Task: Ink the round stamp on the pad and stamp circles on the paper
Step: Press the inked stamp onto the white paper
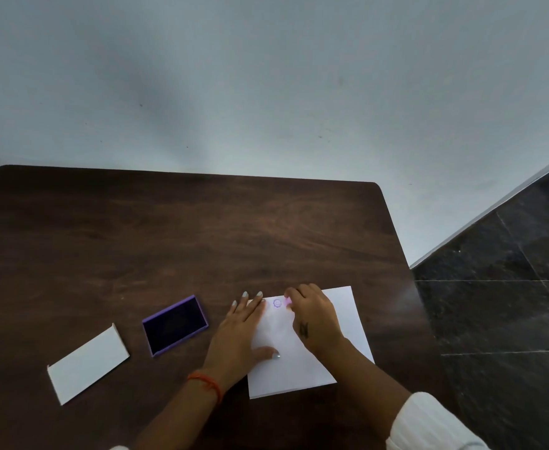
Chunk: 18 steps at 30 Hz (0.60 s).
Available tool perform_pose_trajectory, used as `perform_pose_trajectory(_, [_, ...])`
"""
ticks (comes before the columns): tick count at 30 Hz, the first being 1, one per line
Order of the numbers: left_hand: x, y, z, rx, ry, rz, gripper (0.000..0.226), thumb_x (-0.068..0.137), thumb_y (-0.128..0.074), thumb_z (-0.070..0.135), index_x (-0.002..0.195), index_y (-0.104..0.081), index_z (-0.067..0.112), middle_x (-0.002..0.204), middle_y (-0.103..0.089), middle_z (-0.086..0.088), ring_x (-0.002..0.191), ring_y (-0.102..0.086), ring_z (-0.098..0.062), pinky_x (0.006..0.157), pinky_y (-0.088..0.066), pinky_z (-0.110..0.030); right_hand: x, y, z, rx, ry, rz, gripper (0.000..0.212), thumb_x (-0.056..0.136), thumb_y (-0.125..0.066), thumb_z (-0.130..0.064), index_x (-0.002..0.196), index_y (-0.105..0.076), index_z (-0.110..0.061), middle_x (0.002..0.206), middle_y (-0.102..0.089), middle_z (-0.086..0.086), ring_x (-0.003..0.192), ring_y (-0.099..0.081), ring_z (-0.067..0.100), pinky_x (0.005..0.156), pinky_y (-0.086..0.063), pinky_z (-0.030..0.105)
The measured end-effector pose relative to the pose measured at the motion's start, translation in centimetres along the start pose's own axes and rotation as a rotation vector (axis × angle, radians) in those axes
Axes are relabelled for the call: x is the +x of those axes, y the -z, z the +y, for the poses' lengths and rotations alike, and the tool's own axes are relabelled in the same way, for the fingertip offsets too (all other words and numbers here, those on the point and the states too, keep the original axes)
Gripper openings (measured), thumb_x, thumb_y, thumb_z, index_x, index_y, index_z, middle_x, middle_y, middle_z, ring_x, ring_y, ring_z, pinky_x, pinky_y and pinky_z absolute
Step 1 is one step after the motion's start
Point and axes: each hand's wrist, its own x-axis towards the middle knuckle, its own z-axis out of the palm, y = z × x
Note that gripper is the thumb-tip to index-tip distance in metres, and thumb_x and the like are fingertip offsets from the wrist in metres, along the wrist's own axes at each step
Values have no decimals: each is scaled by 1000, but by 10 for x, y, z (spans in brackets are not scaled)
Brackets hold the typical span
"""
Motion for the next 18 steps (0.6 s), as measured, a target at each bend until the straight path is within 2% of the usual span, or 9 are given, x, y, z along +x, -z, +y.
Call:
perform_pose_trajectory(3, [-1,1,1,-9,-2,0,95,78,-60,55,144,1,22,157,4,4,144,9,-17,121,-5,-41,-1,1,0,1,16,-19,34,54,-85,-3,85,-70,-6,80,-75,10,71,-69,24,60,-58,28])
perform_pose_trajectory(6, [-2,3,2,-15,-15,17,94,78,-61,53,144,-2,21,157,2,4,144,7,-16,120,-2,-38,7,10,-1,38,1,-118,21,73,-72,-4,94,-68,-3,94,-73,15,85,-66,27,75,-54,30])
perform_pose_trajectory(9, [-3,6,4,-8,-42,31,94,77,-62,52,144,-6,19,157,-1,3,144,6,-16,118,2,-32,14,27,0,181,-156,-167,12,82,-61,-6,91,-69,-6,95,-72,14,88,-63,24,78,-50,27])
perform_pose_trajectory(11, [-3,6,4,-4,-52,40,96,76,-63,52,145,-8,16,157,-3,2,145,4,-17,118,3,-31,15,42,-2,361,-322,-27,10,82,-61,-7,85,-71,-9,86,-73,8,81,-65,18,68,-49,19])
perform_pose_trajectory(13, [-3,7,4,9,-54,42,97,75,-64,52,145,-8,16,157,-3,1,145,4,-18,118,3,-31,11,56,-4,595,-454,140,8,81,-67,-8,85,-72,-12,83,-73,3,79,-67,14,68,-49,10])
perform_pose_trajectory(15, [-4,7,5,19,-53,41,96,76,-63,52,145,-7,15,158,-2,1,145,4,-18,118,2,-31,8,67,-5,841,-567,184,10,78,-71,-8,87,-71,-14,86,-73,7,83,-69,18,76,-54,19])
perform_pose_trajectory(17, [-6,8,5,-1,-54,48,95,77,-63,51,145,-6,16,158,-2,1,145,4,-18,118,1,-31,3,74,-9,1107,-711,157,11,79,-69,-6,87,-70,-14,91,-72,11,88,-68,24,83,-54,32])
perform_pose_trajectory(18, [-7,9,6,-19,-56,58,93,78,-62,50,145,-6,17,157,-2,2,145,4,-18,118,1,-31,0,76,-10,1233,-773,142,12,80,-67,-3,88,-69,-12,92,-71,11,88,-68,25,84,-54,32])
